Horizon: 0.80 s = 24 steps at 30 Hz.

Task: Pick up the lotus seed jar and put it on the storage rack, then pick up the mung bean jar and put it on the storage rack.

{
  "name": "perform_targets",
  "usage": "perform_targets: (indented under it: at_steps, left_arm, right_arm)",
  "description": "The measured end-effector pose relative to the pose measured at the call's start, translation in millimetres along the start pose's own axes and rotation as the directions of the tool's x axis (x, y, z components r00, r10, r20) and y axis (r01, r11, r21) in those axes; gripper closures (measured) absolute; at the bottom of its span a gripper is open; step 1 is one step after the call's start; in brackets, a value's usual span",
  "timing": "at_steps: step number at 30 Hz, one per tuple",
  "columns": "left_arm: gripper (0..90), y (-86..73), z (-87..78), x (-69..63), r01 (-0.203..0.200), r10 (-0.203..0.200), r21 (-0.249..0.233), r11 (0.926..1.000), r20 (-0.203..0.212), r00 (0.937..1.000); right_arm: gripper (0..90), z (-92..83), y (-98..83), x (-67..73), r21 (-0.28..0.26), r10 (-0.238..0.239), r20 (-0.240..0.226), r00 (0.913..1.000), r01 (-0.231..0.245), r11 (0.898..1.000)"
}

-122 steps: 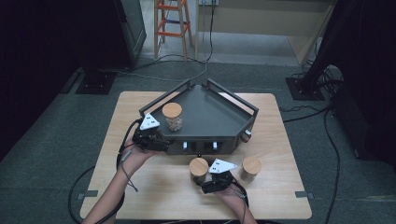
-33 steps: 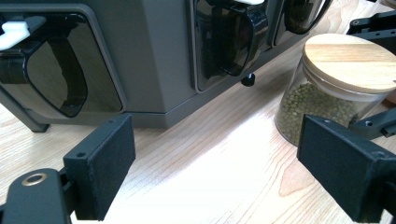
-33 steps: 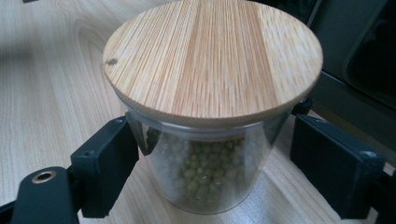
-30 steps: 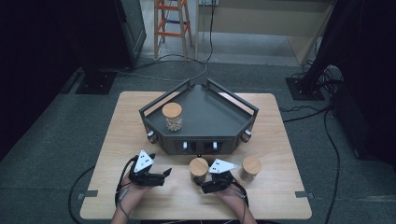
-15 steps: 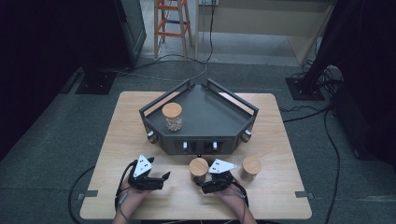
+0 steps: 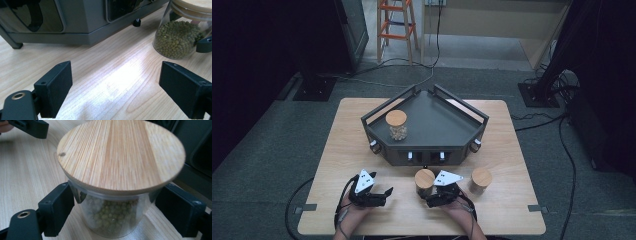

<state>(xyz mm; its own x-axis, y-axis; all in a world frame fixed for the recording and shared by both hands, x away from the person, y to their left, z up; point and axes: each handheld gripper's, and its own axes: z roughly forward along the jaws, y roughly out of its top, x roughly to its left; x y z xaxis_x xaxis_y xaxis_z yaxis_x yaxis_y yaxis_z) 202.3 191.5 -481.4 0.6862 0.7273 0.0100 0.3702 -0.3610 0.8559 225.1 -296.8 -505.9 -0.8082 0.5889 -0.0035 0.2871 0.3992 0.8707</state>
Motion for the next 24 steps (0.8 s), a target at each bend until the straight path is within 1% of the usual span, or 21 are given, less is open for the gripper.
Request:
perform_targets:
  at_steps: [2,4,8,11,14,16,18,19,21,24]
  left_arm:
    - [11.5,-0.8,-0.3,0.4,-0.002,0.002,0.004,1.0,-0.001,1.0]
    - [11.5,-1.6,-0.5,1.5,-0.002,0.002,0.005,1.0,0.001,1.0]
    - [11.5,-3.3,0.5,3.6,0.006,-0.006,0.012,0.9999,0.006,1.0]
    - [11.5,-2.5,1.5,3.7,-0.003,0.003,0.024,0.9997,0.008,1.0]
    - [11.5,-2.4,2.1,2.7,-0.006,0.006,0.025,0.9997,0.008,0.9999]
    - [11.5,-2.2,2.4,2.4,-0.007,0.007,0.025,0.9997,0.01,0.9999]
    - [11.5,-2.0,2.8,2.3,-0.01,0.009,0.028,0.9995,0.012,0.9999]
    - [11.5,-2.2,3.0,2.3,-0.012,0.011,0.029,0.9995,0.012,0.9999]
    - [11.5,-2.4,3.3,2.5,-0.012,0.011,0.032,0.9994,0.014,0.9998]
    - [11.5,-2.9,3.0,3.5,-0.007,0.006,0.033,0.9994,0.015,0.9999]
  right_arm:
    - [15.5,1.5,2.6,-0.5,0.013,0.0,-0.002,1.0,0.0,1.0]
    - [15.4,2.1,2.7,-1.0,0.011,0.004,-0.001,1.0,-0.004,1.0]
    - [15.4,2.9,3.9,-3.5,0.017,0.023,-0.004,0.9997,-0.023,1.0]
    - [15.5,5.2,6.6,-3.1,0.029,0.01,-0.009,0.9999,-0.01,1.0]
    - [15.6,8.5,8.8,1.2,0.03,-0.007,-0.007,1.0,0.007,1.0]
    - [17.8,12.0,11.8,2.2,0.038,0.001,-0.006,1.0,-0.001,0.999]
    - [22.0,14.4,13.6,2.0,0.041,0.007,-0.005,1.0,-0.007,0.999]
    - [24.1,15.6,14.8,2.9,0.044,0.01,0.003,0.9999,-0.01,0.999]
    - [24.8,17.1,15.7,2.4,0.045,0.013,0.002,0.9999,-0.014,0.999]
    - [25.2,18.1,16.0,5.6,0.043,0.002,0.015,0.9999,-0.003,0.999]
